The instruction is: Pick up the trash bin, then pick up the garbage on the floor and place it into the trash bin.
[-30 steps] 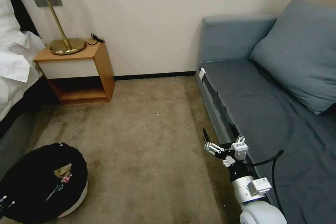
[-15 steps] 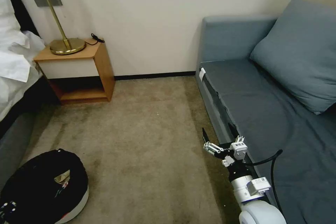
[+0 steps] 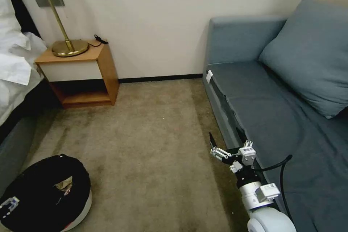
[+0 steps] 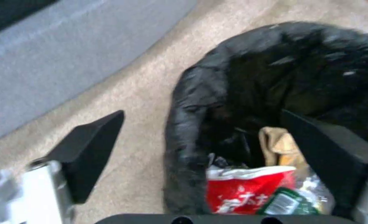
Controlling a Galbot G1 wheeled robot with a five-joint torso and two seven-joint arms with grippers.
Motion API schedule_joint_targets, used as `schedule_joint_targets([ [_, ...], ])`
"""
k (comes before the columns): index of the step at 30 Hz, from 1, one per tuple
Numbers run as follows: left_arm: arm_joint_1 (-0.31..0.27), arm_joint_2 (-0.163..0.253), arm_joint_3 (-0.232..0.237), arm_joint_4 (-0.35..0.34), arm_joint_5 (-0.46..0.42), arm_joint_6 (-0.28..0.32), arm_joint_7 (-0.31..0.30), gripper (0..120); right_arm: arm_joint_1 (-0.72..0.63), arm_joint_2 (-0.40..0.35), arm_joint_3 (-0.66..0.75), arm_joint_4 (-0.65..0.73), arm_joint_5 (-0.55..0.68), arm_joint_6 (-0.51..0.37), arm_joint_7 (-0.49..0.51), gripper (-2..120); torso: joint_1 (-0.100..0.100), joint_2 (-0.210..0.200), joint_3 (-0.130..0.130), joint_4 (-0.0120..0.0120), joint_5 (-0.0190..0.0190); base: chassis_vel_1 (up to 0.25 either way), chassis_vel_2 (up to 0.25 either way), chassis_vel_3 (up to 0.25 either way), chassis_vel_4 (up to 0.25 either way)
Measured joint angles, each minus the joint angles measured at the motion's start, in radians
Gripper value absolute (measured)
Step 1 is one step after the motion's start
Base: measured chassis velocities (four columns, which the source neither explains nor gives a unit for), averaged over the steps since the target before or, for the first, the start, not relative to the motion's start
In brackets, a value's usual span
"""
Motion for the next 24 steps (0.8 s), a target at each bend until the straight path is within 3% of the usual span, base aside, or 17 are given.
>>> schedule_joint_targets([
  [2, 0.023, -0.012, 0.035, -0.055, 0.05, -0.07, 0.037, 100, 0.0, 0.0, 0.0, 0.0, 0.0, 0.0, 0.0, 100, 0.0, 0.0, 0.0, 0.0, 0.0, 0.0, 0.0, 0.0, 0.0],
  [3, 0.023, -0.012, 0.035, -0.055, 0.05, -0.07, 0.037, 100, 0.0, 0.0, 0.0, 0.0, 0.0, 0.0, 0.0, 100, 0.0, 0.0, 0.0, 0.0, 0.0, 0.0, 0.0, 0.0, 0.0],
  [7, 0.074, -0.044, 0.179, -0.185, 0.26, -0.367, 0.176, 100, 0.0, 0.0, 0.0, 0.0, 0.0, 0.0, 0.0, 100, 0.0, 0.0, 0.0, -0.0002, 0.0, 0.0, 0.0, 0.0, 0.0],
  [8, 0.078, -0.047, 0.191, -0.199, 0.293, -0.405, 0.19, 100, 0.0, 0.0, 0.0, 0.0, 0.0, 0.0, 0.0, 100, 0.0, 0.0, 0.0, -0.0002, 0.0, 0.0, 0.0, 0.0, 0.0],
  [9, 0.078, -0.047, 0.191, -0.199, 0.293, -0.405, 0.19, 100, 0.0, 0.0, 0.0, 0.0, 0.0, 0.0, 0.0, 100, 0.0, 0.0, 0.0, -0.0002, 0.0, 0.0, 0.0, 0.0, 0.0],
  [13, 0.11, -0.056, 0.267, -0.281, 0.471, -0.699, 0.263, 100, 0.0, 0.0, 0.0, 0.0, 0.0, 0.0, 0.0, 100, 0.0, 0.0, 0.0, -0.0001, 0.0008, 0.0, 0.0, 0.0, 0.0],
  [14, 0.11, -0.056, 0.267, -0.281, 0.471, -0.699, 0.263, 100, 0.0, 0.0, 0.0, 0.0, 0.0, 0.0, 0.0, 100, 0.0, 0.0, 0.0, -0.0001, 0.0008, 0.0, 0.0, 0.0, 0.0],
  [16, 0.131, -0.058, 0.333, -0.283, 0.557, -0.816, 0.278, 100, 0.0, 0.0, 0.0, 0.0, 0.0, 0.0, 0.0, 100, 0.0, 0.0, 0.0, 0.0, 0.0, 0.0, 0.0, 0.0, 0.0],
  [18, 0.164, -0.051, 0.389, -0.268, 0.628, -0.893, 0.292, 99, 0.0, 0.0, 0.0, 0.0, 0.0, 0.0, 0.0, 100, 0.0, 0.0, 0.0, -0.0001, 0.0003, 0.0, 0.0, 0.0, 0.0],
  [19, 0.164, -0.051, 0.389, -0.268, 0.628, -0.893, 0.292, 99, 0.0, 0.0, 0.0, 0.0, 0.0, 0.0, 0.0, 100, 0.0, 0.0, 0.0, -0.0001, 0.0003, 0.0, 0.0, 0.0, 0.0],
  [22, 0.208, -0.037, 0.456, -0.213, 0.726, -0.994, 0.3, 99, 0.0, 0.0, 0.0, 0.0, 0.0, 0.0, 0.0, 100, 0.0, 0.0, 0.0, 0.0001, 0.0, 0.0, 0.0, 0.0, 0.0],
  [24, 0.21, -0.037, 0.473, -0.2, 0.739, -1.008, 0.299, 99, 0.0, 0.0, 0.0, 0.0, 0.0, 0.0, 0.0, 100, 0.0, 0.0, 0.0, 0.0001, -0.0002, 0.0, 0.0, 0.0, 0.0],
])
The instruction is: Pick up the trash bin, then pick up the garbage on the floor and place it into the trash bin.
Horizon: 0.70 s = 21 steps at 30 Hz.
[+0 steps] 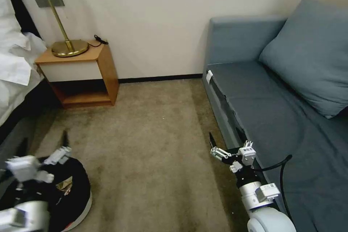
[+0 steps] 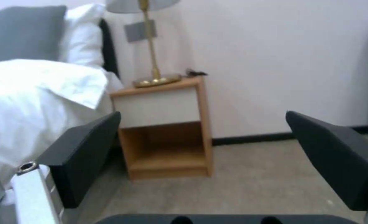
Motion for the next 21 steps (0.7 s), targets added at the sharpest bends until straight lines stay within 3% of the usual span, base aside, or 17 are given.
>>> schedule_joint_targets([
  [5, -0.015, -0.009, 0.045, 0.008, 0.019, -0.009, -0.008, 100, 0.0, 0.0, 0.0, 0.0, 0.0, 0.0, 0.0, 100, 0.0, 0.0, 0.0, -0.0001, 0.0001, 0.0, 0.0, 0.0, 0.0],
  [21, -0.019, -0.01, 0.044, 0.005, 0.013, 0.004, -0.013, 100, 0.0, 0.0, 0.0, 0.0, 0.0, 0.0, 0.0, 100, 0.0, 0.0, 0.0, -0.0001, 0.0002, 0.0, 0.0, 0.0, 0.0],
])
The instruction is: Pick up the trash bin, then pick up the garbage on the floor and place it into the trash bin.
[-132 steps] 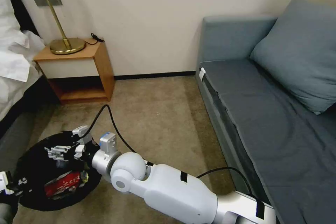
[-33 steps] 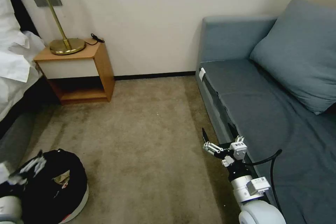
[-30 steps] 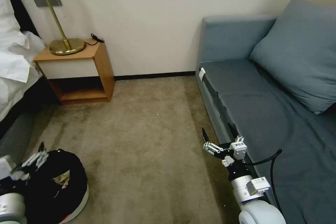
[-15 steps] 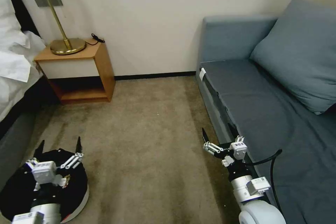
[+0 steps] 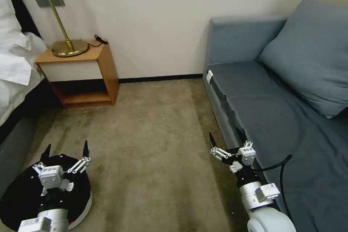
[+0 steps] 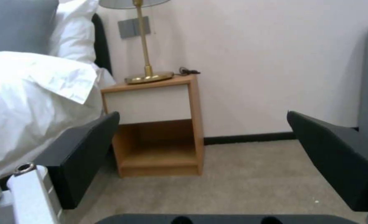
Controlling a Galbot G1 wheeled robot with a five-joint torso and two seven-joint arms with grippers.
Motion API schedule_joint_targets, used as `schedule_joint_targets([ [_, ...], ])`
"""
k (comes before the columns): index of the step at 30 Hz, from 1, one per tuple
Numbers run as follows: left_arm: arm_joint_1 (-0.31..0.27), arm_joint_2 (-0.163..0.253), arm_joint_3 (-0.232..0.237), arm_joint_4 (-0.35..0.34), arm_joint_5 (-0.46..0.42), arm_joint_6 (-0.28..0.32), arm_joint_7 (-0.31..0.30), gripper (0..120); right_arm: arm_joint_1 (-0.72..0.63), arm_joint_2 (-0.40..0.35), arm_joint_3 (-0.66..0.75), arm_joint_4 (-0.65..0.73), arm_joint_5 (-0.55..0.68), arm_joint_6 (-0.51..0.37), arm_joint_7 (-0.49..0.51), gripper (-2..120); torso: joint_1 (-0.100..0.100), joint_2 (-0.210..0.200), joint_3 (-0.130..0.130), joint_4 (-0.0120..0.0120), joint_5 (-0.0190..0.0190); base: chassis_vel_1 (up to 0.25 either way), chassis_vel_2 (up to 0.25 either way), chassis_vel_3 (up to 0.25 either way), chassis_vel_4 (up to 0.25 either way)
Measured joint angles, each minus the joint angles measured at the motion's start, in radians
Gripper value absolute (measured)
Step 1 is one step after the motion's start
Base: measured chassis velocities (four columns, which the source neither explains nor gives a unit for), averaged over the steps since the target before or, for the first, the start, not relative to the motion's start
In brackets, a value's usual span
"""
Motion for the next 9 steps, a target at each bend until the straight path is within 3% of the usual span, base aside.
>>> schedule_joint_targets([
  [9, -0.001, 0.0, -0.002, -0.001, -0.003, 0.002, -0.001, 100, 0.0, 0.0, 0.0, 0.0, 0.0, 0.0, 0.0, 100, 0.0, 0.0, 0.0, 0.0, 0.0, 0.0, 0.0, 0.0, 0.0],
])
